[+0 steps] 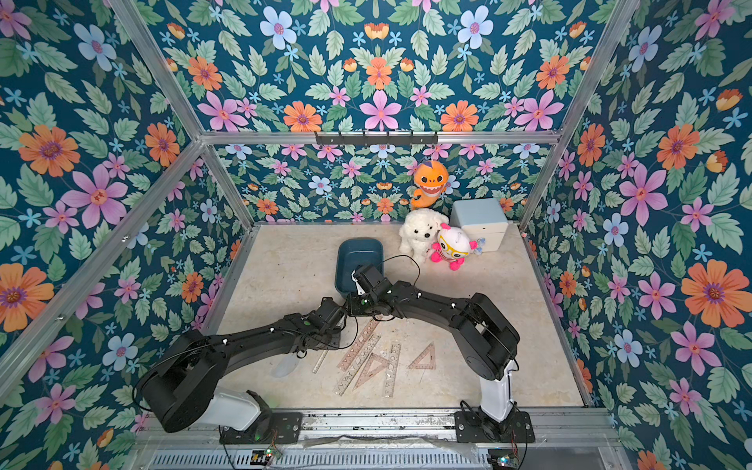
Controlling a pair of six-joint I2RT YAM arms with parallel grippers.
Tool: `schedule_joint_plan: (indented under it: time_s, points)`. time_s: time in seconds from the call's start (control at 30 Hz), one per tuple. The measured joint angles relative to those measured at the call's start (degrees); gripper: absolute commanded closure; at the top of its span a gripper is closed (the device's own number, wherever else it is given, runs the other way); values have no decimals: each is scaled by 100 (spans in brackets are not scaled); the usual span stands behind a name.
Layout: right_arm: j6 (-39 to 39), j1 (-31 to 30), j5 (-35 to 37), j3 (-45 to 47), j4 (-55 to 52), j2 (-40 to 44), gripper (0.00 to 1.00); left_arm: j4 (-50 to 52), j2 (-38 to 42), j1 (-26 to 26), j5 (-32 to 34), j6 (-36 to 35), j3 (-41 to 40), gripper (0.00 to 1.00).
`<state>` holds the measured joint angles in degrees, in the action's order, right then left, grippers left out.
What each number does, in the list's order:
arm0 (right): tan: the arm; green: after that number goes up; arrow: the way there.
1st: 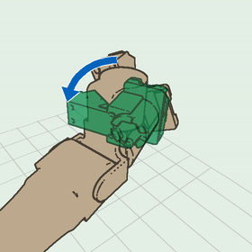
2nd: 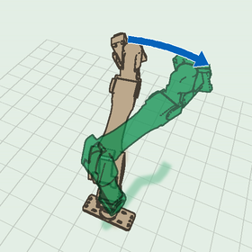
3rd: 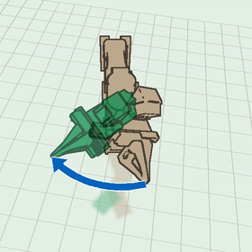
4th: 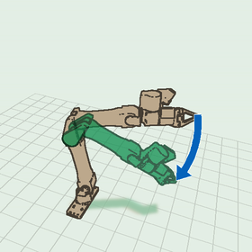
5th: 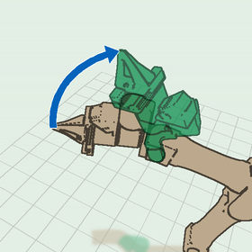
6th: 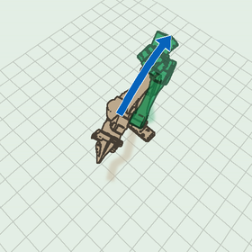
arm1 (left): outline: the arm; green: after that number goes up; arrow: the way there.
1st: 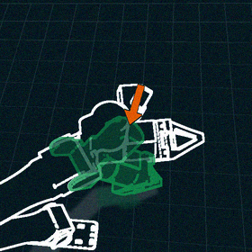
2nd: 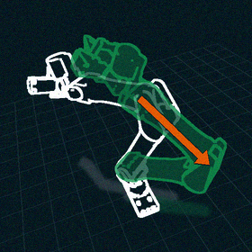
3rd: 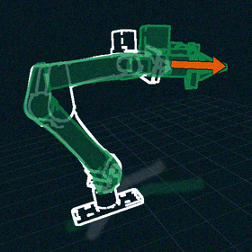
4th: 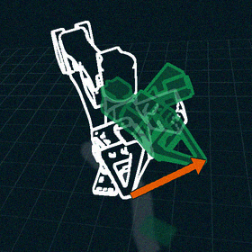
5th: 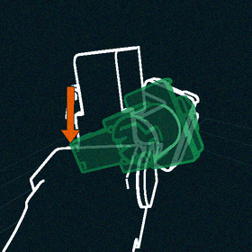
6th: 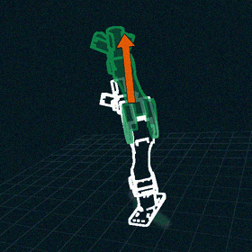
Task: Put the scattered rulers into the storage box
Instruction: Pick up the ruler from the center of the board.
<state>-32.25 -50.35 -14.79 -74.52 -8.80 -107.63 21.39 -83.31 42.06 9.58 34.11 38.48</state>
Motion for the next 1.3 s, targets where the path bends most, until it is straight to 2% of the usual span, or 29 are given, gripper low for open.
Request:
schedule_joint_plan:
  time_s: [0.2,0.77,1.03,1.3]
  points:
    - [0,83,37,44,-9,72,61,-173,66,28,103,24,-138,69]
    - [192,319,326,70,-382,234,60,-245,33,26,240,146,-157,84]
    - [258,437,334,52,-450,234,60,-140,20,26,227,151,-83,100]
    - [343,555,372,79,-476,236,60,26,11,22,140,170,-2,100]
